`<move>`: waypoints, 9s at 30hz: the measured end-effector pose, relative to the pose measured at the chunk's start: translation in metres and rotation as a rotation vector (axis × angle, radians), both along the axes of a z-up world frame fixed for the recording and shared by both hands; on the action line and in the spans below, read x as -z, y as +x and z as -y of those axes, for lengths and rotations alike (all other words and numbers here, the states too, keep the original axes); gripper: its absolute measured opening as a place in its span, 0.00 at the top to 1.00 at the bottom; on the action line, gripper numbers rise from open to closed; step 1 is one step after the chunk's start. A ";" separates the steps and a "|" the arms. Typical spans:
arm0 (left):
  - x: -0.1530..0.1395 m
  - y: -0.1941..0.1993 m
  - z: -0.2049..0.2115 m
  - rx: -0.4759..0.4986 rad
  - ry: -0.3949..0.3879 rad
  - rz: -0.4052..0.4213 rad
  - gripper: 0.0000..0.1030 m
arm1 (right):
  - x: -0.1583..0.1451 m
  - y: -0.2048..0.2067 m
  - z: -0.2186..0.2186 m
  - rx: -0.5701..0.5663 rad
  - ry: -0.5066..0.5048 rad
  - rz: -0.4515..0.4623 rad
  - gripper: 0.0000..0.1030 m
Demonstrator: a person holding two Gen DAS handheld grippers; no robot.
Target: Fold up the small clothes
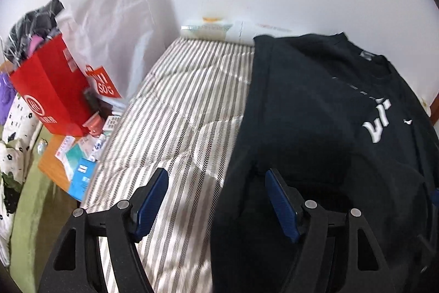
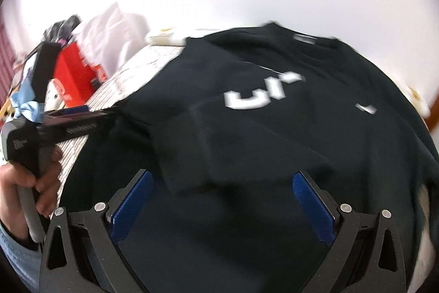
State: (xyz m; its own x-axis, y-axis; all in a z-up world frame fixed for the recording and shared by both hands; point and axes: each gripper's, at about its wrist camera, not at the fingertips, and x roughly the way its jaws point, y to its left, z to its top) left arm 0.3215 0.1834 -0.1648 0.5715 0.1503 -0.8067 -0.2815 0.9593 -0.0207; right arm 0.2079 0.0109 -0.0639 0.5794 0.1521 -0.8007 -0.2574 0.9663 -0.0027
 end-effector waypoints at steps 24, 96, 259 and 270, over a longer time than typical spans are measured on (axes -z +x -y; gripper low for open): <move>0.026 0.002 0.004 -0.058 0.016 0.011 0.19 | -0.035 0.045 0.138 0.236 0.026 0.138 0.85; 0.012 -0.002 0.014 0.234 -0.063 0.125 0.90 | 0.059 0.298 -0.088 -0.178 0.115 -0.081 0.46; 0.001 0.049 0.279 0.457 0.219 0.075 0.84 | 0.038 0.021 0.283 0.429 0.044 0.145 0.61; -0.046 0.032 0.246 0.439 0.216 0.183 0.94 | 0.041 0.021 0.281 0.439 0.019 0.142 0.61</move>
